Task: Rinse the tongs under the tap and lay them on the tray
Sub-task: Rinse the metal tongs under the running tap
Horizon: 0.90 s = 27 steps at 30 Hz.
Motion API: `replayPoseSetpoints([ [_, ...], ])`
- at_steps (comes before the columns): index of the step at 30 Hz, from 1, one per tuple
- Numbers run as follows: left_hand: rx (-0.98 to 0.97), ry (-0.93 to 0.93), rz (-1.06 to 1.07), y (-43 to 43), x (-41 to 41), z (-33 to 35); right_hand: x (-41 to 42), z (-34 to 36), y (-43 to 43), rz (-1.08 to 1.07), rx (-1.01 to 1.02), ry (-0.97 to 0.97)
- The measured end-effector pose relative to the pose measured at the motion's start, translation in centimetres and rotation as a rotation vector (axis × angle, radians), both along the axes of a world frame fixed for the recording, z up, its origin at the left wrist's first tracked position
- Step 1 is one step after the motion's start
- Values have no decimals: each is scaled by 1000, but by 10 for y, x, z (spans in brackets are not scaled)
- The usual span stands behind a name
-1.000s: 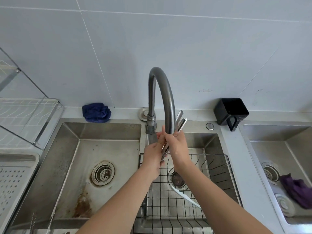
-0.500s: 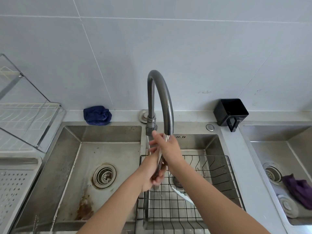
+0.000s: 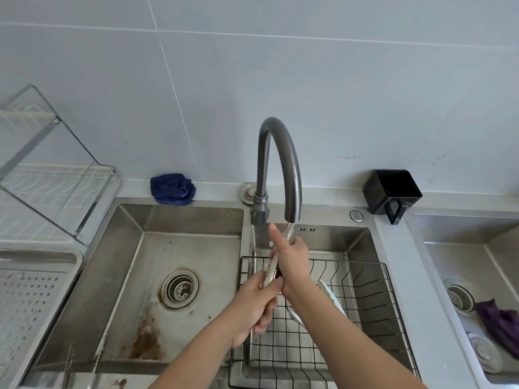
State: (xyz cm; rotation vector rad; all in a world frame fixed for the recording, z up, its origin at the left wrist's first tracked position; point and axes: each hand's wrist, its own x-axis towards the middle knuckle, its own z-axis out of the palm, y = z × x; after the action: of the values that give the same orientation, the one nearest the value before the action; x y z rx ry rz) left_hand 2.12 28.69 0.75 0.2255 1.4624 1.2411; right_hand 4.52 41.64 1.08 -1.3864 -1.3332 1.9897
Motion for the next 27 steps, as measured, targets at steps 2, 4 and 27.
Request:
replayPoseSetpoints([
  [2,40,38,81,4,2,-3,-1,3,3,45,56,43],
  [4,48,64,143,7,-1,-3,-1,5,6,62,-53,222],
  [27,-118,697,191,-8,-12,-13,-15,25,-5,40,-154,343],
])
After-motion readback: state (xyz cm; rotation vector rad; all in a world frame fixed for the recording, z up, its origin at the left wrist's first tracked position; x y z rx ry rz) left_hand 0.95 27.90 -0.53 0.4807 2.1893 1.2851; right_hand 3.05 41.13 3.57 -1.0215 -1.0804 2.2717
